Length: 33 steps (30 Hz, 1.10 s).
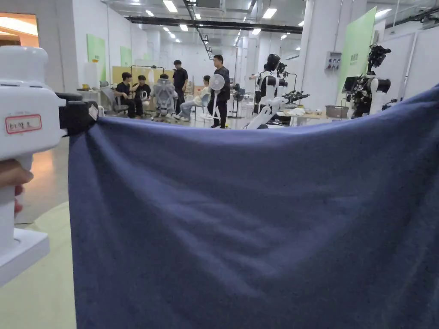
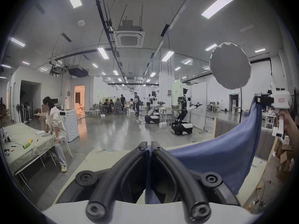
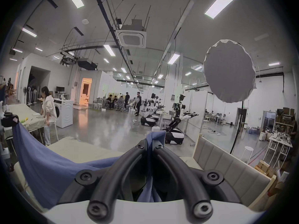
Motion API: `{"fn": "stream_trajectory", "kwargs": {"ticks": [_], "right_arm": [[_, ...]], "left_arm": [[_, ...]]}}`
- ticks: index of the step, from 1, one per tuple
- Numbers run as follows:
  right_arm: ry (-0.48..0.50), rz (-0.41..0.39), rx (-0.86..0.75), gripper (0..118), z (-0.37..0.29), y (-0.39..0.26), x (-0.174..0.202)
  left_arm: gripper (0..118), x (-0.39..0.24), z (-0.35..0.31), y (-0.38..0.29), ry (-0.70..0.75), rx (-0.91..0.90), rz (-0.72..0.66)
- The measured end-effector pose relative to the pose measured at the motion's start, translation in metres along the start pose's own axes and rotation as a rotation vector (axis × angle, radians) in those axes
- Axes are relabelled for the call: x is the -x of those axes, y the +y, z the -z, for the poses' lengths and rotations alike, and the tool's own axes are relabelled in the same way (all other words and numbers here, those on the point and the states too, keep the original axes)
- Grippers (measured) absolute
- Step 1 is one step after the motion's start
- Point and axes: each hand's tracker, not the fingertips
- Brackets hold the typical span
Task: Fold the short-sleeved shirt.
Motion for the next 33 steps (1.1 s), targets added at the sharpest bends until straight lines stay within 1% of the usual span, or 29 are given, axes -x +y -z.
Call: {"fn": "stream_trajectory", "kwargs": {"ticks": [2,5,6,8,15,17,18,19,20,21,23,26,28,31,33], "right_arm": [[-0.011,-0.005,-0.029,7,0.023,0.009,0.004],[-0.031,0.045,-0.046,7,0.062,0.023,0.008],[-0.044,0.06,-0.056,7,0.077,0.026,0.01],[-0.037,0.084,-0.066,7,0.105,0.033,0.015],[-0.018,0.094,-0.113,7,0.203,0.047,0.034],[-0.018,0.096,-0.117,7,0.226,0.044,0.038],[-0.022,0.085,-0.126,7,0.239,0.04,0.042],[-0.042,0.06,-0.133,7,0.251,0.034,0.047],[-0.058,0.04,-0.138,7,0.261,0.029,0.052],[-0.069,0.036,-0.147,7,0.269,0.023,0.055],[-0.122,0.019,-0.164,7,0.289,0.002,0.063],[-0.118,0.026,-0.163,7,0.31,-0.033,0.066],[-0.081,0.047,-0.119,7,0.324,-0.06,0.063],[-0.072,0.03,-0.073,7,0.336,-0.108,0.059],[-0.07,0.013,-0.042,7,0.339,-0.138,0.057]], "left_arm": [[2,0.008,0.024,0.019,0.033,-0.03,-0.051],[2,0.018,0.069,0.042,0.089,-0.022,-0.088],[2,0.021,0.083,0.048,0.113,-0.027,-0.083],[2,0.025,0.111,0.058,0.149,-0.038,-0.071],[2,0.039,0.201,0.069,0.243,-0.053,-0.036],[2,0.039,0.224,0.065,0.285,-0.064,0.005],[2,0.034,0.235,0.056,0.321,-0.103,0.045],[2,0.029,0.247,0.047,0.348,-0.103,0.105],[2,0.025,0.258,0.038,0.351,-0.115,0.133],[2,0.024,0.268,0.03,0.36,-0.116,0.129],[2,0.022,0.295,0.009,0.351,-0.087,0.109],[2,0.018,0.319,-0.022,0.353,-0.048,0.105],[2,0.017,0.334,-0.044,0.339,-0.004,0.096],[2,0.011,0.35,-0.083,0.321,0.08,0.122],[2,0.007,0.353,-0.107,0.295,0.091,0.119]]}}
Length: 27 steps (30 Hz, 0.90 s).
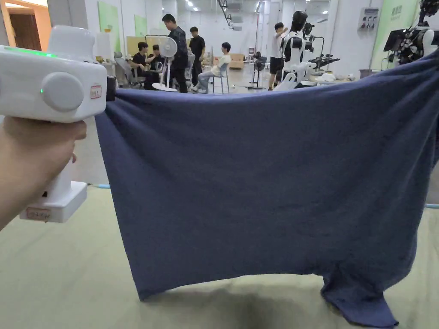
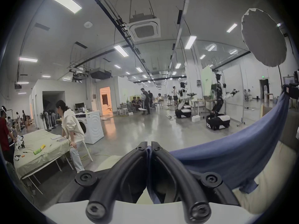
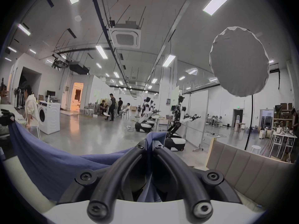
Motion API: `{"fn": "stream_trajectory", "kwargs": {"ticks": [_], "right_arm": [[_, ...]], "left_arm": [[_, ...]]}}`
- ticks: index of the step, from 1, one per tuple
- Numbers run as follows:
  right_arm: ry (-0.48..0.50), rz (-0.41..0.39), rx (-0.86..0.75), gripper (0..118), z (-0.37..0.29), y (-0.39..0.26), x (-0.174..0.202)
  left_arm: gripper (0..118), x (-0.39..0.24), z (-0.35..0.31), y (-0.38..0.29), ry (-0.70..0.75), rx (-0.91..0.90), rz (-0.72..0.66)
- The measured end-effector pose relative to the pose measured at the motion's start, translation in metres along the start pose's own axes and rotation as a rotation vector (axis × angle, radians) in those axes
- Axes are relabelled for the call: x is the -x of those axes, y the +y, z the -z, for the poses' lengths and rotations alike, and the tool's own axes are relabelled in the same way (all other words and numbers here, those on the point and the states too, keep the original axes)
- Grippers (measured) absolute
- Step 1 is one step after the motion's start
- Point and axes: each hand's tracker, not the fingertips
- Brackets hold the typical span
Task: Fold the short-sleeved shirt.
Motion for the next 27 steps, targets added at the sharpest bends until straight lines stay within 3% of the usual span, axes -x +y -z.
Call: {"fn": "stream_trajectory", "kwargs": {"ticks": [6,9,15,23,27], "right_arm": [[0.049,0.041,0.112,7,-0.022,-0.086,-0.013],[0.083,0.013,0.139,7,-0.064,-0.12,-0.016],[0.131,0.097,0.216,7,-0.181,-0.161,-0.038],[0.146,0.121,0.246,7,-0.354,-0.189,-0.067],[0.16,0.058,0.322,7,-0.422,-0.225,-0.069]], "left_arm": [[2,-0.025,-0.029,-0.088,-0.134,0.117,-0.035],[2,-0.026,-0.061,-0.126,-0.177,0.165,-0.061],[2,-0.002,-0.159,-0.177,-0.186,0.144,-0.107],[2,0.038,-0.305,-0.239,-0.215,0.203,-0.164],[2,0.047,-0.356,-0.275,-0.227,0.27,-0.177]]}}
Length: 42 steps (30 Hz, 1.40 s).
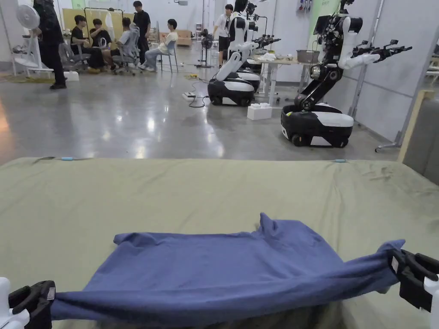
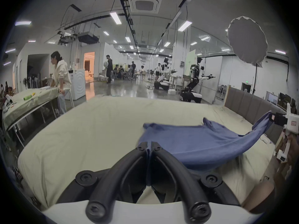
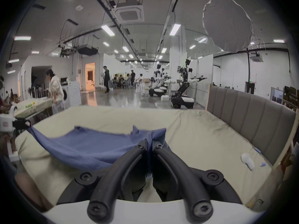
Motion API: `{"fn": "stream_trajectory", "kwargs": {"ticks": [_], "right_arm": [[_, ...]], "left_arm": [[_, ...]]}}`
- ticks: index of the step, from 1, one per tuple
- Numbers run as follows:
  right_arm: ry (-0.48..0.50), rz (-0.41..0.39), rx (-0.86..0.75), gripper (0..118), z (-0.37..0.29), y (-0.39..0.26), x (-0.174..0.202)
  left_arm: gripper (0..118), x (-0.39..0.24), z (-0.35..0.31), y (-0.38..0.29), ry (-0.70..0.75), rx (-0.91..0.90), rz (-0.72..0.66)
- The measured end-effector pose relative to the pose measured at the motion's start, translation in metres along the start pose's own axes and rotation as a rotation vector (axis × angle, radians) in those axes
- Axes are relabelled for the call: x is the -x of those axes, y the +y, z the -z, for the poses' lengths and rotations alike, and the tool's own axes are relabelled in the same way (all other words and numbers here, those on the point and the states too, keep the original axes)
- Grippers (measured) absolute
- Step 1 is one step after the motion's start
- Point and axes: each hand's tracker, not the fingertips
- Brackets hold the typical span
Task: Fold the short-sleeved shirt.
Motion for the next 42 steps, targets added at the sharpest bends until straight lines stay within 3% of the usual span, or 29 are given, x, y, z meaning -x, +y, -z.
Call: {"fn": "stream_trajectory", "kwargs": {"ticks": [2,6,12,13,14,15,16,17,18,19,24,25,26,27,28,29,31,36,37,38,39,40,42], "right_arm": [[-0.003,-0.028,0.059,7,-0.014,-0.03,0.001],[-0.026,-0.004,0.132,7,-0.028,-0.08,-0.004],[-0.058,-0.033,0.259,7,-0.016,-0.133,-0.007],[-0.054,-0.035,0.277,8,-0.014,-0.139,-0.007],[-0.057,-0.044,0.306,10,-0.011,-0.145,-0.007],[-0.055,-0.035,0.339,20,-0.009,-0.15,-0.007],[-0.058,-0.004,0.395,52,-0.011,-0.151,-0.008],[-0.094,0.01,0.411,85,-0.017,-0.149,-0.007],[-0.107,0.019,0.382,108,-0.025,-0.148,-0.007],[-0.103,0.059,0.325,118,-0.036,-0.146,-0.009],[-0.096,0.137,0.249,118,-0.095,-0.12,0.005],[-0.074,0.14,0.222,111,-0.106,-0.116,0.013],[-0.038,0.119,0.182,94,-0.112,-0.115,0.019],[-0.045,0.075,0.172,52,-0.115,-0.113,0.027],[-0.082,0.025,0.18,3,-0.113,-0.113,0.035],[-0.111,-0.024,0.176,3,-0.118,-0.112,0.042],[-0.021,-0.005,0.2,3,-0.116,-0.108,0.044],[-0.022,-0.002,0.211,3,-0.105,-0.102,0.062],[-0.014,-0.001,0.209,3,-0.103,-0.101,0.065],[-0.01,-0.007,0.211,3,-0.103,-0.099,0.067],[-0.008,-0.02,0.214,3,-0.102,-0.096,0.07],[-0.009,-0.033,0.213,3,-0.101,-0.094,0.071],[-0.006,-0.037,0.214,3,-0.101,-0.09,0.072]], "left_arm": [[2,0.004,-0.018,-0.026,-0.004,0.044,0.008],[2,0.007,-0.034,-0.069,-0.021,0.139,0.011],[2,0.001,-0.022,-0.106,-0.024,0.221,0.035],[4,0.001,-0.02,-0.11,-0.023,0.223,0.037],[16,0.001,-0.019,-0.113,-0.016,0.224,0.039],[40,0.0,-0.023,-0.114,0.043,0.203,0.04],[95,-0.003,-0.032,-0.112,0.106,0.161,0.035],[118,0.0,-0.04,-0.106,0.101,0.14,-0.006],[118,0.002,-0.046,-0.102,0.072,0.123,-0.036],[118,0.006,-0.064,-0.095,0.06,0.098,-0.074],[118,-0.003,-0.14,-0.064,0.05,-0.016,-0.058],[118,-0.005,-0.151,-0.061,0.034,-0.006,-0.033],[115,-0.009,-0.158,-0.06,0.033,0.015,0.005],[91,-0.004,-0.159,-0.066,0.04,0.026,0.046],[4,0.006,-0.153,-0.075,0.072,0.048,0.089],[0,0.004,-0.15,-0.083,0.101,0.057,0.108],[0,0.011,-0.141,-0.095,-0.022,0.148,0.039],[0,0.013,-0.101,-0.116,0.022,0.251,-0.033],[13,0.012,-0.091,-0.119,0.026,0.286,-0.033],[44,0.01,-0.079,-0.122,0.037,0.326,-0.019],[85,0.009,-0.067,-0.125,0.041,0.361,-0.01],[101,0.009,-0.058,-0.126,0.037,0.389,-0.006],[100,0.007,-0.051,-0.129,0.024,0.351,-0.012]]}}
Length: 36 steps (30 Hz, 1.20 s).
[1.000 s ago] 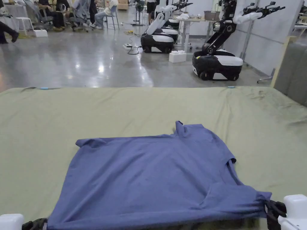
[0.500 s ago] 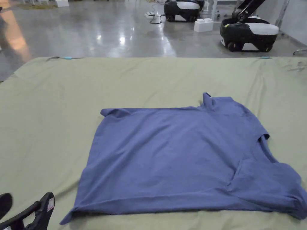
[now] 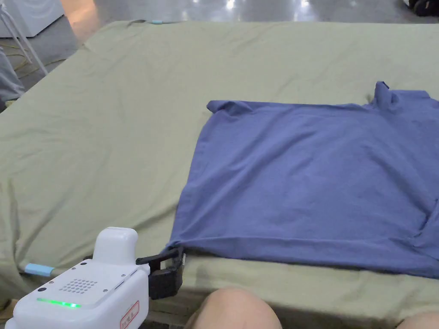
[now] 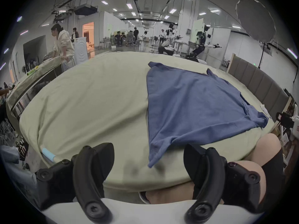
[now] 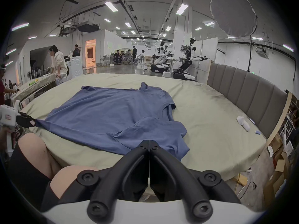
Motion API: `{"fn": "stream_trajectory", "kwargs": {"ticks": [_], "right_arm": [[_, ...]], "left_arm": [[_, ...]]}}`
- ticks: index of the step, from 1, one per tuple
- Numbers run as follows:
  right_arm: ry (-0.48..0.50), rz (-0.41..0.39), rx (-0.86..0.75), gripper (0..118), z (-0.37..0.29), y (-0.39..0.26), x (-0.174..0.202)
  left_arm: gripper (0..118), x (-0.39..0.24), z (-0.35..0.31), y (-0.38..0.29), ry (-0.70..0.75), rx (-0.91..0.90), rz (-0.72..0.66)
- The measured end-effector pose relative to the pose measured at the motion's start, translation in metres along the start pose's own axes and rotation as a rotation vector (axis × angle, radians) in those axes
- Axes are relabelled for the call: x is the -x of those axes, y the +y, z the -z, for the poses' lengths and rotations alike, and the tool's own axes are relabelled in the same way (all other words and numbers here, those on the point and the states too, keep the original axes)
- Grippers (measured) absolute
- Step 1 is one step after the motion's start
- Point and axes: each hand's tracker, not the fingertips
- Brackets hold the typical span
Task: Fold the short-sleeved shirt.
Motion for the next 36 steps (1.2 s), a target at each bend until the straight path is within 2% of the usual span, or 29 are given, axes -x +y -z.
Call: {"fn": "stream_trajectory", "kwargs": {"ticks": [3,4,5,6,8,10,14,17,18,19,20,21,22,25,26,27,28,29,31,32,34,36], "right_arm": [[0.005,0.02,0.005,3,0.0,0.002,-0.001],[0.004,0.026,0.009,3,0.001,0.002,-0.001],[0.001,0.029,0.013,3,0.002,0.001,0.0],[0.0,0.031,0.018,3,0.003,0.001,0.001],[-0.001,0.038,0.034,3,0.007,-0.001,0.002],[0.005,0.044,0.034,3,0.008,-0.002,0.004],[-0.005,0.018,0.042,3,0.014,-0.004,0.008],[-0.068,-0.018,0.043,5,0.034,-0.026,-0.009],[-0.073,-0.014,0.049,18,0.042,-0.027,-0.015],[-0.069,-0.004,0.068,62,0.05,-0.032,-0.025],[-0.059,0.019,0.12,98,0.06,-0.034,-0.032],[-0.07,0.042,0.136,116,0.07,-0.035,-0.038],[-0.058,0.053,0.126,116,0.076,-0.036,-0.043],[-0.079,0.057,0.191,111,0.102,-0.042,-0.06],[-0.081,0.05,0.223,101,0.108,-0.041,-0.062],[-0.083,0.061,0.216,77,0.111,-0.043,-0.062],[-0.086,0.076,0.212,24,0.112,-0.043,-0.064],[-0.082,0.116,0.201,6,0.112,-0.044,-0.066],[-0.073,0.18,0.206,6,0.109,-0.045,-0.067],[-0.054,0.163,0.217,6,0.108,-0.042,-0.066],[-0.092,0.12,0.192,6,0.099,-0.037,-0.062],[-0.078,0.123,0.181,6,0.084,-0.026,-0.062]], "left_arm": [[97,-0.001,0.008,0.0,-0.032,0.018,-0.005],[70,-0.001,0.012,-0.001,-0.066,0.031,-0.003],[16,-0.001,0.012,-0.003,-0.083,0.018,0.0],[0,-0.002,0.013,-0.003,-0.078,0.013,0.01],[0,-0.007,0.019,-0.008,0.031,0.009,0.101],[0,-0.007,0.021,-0.008,-0.083,0.047,0.064],[0,-0.006,0.008,-0.006,-0.056,-0.003,0.059],[0,-0.004,-0.001,-0.004,-0.07,-0.026,0.027],[0,-0.005,-0.004,0.003,-0.069,-0.034,0.023],[0,-0.006,-0.007,0.004,-0.071,-0.041,0.023],[0,-0.006,-0.009,0.005,-0.076,-0.047,0.024],[0,-0.011,-0.012,0.007,-0.077,-0.05,0.026],[0,-0.016,-0.014,0.011,-0.076,-0.053,0.029],[0,-0.022,-0.017,0.012,-0.081,-0.056,0.028],[0,-0.026,-0.017,0.016,-0.079,-0.057,0.028],[0,-0.029,-0.016,0.016,-0.077,-0.057,0.03],[0,-0.03,-0.016,0.016,-0.075,-0.055,0.032],[0,-0.031,-0.016,0.016,-0.074,-0.051,0.034],[0,-0.03,-0.015,0.02,-0.07,-0.045,0.033],[0,-0.031,-0.017,0.021,-0.07,-0.042,0.029],[0,-0.027,-0.021,0.025,-0.07,-0.039,0.024],[0,-0.027,-0.024,0.034,-0.063,-0.016,0.031]]}}
